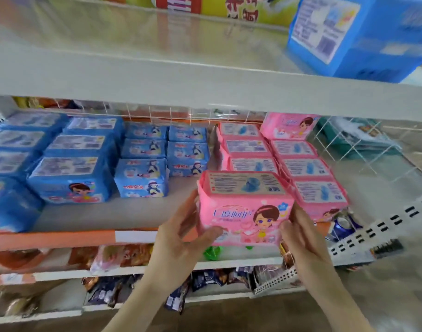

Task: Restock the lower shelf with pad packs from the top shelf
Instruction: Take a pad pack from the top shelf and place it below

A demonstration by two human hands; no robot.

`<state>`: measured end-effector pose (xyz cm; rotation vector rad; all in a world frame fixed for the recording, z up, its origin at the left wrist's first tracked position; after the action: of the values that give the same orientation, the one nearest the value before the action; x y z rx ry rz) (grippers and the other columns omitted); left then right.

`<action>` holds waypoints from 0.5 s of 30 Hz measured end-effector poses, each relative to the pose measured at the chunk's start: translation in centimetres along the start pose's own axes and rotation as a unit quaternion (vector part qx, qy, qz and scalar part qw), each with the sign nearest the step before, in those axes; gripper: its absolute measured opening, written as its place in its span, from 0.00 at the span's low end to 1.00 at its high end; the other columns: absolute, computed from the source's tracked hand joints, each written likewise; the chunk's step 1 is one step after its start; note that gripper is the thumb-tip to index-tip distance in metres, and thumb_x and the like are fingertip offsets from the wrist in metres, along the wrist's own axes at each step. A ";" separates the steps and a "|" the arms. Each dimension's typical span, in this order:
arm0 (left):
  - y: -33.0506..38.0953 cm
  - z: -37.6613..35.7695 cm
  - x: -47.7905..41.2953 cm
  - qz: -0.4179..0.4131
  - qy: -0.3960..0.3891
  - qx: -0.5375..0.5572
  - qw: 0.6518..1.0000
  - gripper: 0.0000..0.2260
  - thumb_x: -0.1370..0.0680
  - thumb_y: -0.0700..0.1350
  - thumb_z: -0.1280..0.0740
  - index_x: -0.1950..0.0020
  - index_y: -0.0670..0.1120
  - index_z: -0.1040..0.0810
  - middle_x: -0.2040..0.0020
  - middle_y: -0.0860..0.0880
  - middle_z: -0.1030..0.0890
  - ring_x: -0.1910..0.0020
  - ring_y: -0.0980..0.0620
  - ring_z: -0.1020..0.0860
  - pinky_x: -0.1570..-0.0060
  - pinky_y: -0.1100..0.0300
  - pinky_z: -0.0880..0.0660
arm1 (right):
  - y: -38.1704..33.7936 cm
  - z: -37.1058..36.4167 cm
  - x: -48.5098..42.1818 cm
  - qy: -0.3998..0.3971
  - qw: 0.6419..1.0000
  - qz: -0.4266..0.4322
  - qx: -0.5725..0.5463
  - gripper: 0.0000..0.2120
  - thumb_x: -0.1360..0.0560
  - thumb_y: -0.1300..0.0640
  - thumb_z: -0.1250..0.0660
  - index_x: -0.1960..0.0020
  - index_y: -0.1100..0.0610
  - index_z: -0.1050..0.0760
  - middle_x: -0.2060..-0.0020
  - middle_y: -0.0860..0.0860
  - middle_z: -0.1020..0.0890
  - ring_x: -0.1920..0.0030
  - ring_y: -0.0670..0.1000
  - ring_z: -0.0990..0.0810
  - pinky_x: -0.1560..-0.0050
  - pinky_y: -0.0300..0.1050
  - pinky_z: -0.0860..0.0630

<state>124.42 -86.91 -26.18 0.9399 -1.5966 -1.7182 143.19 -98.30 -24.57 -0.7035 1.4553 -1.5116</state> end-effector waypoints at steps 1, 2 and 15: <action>0.0 0.2 -0.6 0.003 -0.008 -0.001 1.000 0.30 0.27 0.39 0.27 0.30 0.60 0.31 0.41 0.57 0.16 0.41 0.56 0.18 0.41 0.60 0.22 | -0.1 -0.1 -0.7 0.003 1.000 0.008 0.015 0.14 0.20 0.52 0.41 0.40 0.36 0.25 0.66 0.48 0.24 0.64 0.46 0.25 0.57 0.33 0.26; 0.0 0.3 -1.3 0.004 -0.015 -0.002 1.000 0.29 0.26 0.38 0.27 0.30 0.60 0.30 0.41 0.57 0.16 0.41 0.55 0.18 0.41 0.59 0.22 | -0.3 -0.2 -1.3 0.006 0.999 0.017 0.027 0.16 0.20 0.53 0.41 0.41 0.33 0.25 0.64 0.48 0.23 0.64 0.46 0.25 0.57 0.33 0.26; 0.3 -1.6 -5.5 -0.023 0.052 0.001 0.998 0.31 0.28 0.39 0.29 0.25 0.48 0.31 0.41 0.51 0.16 0.39 0.53 0.19 0.37 0.56 0.24 | 1.7 2.2 -8.6 -0.068 0.992 0.065 0.083 0.12 0.24 0.48 0.33 0.41 0.48 0.24 0.38 0.53 0.26 0.39 0.53 0.22 0.36 0.58 0.26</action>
<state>128.83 -83.37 -25.39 1.0576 -1.5191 -1.6711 149.29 -91.56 -24.39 -0.5879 1.2344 -1.4375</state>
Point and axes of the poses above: each hand's wrist, its own x-axis away from the middle knuckle, its own z-axis out of the back of the hand, y = z × x, the point moved 8 cm from there along -x, towards the middle knuckle
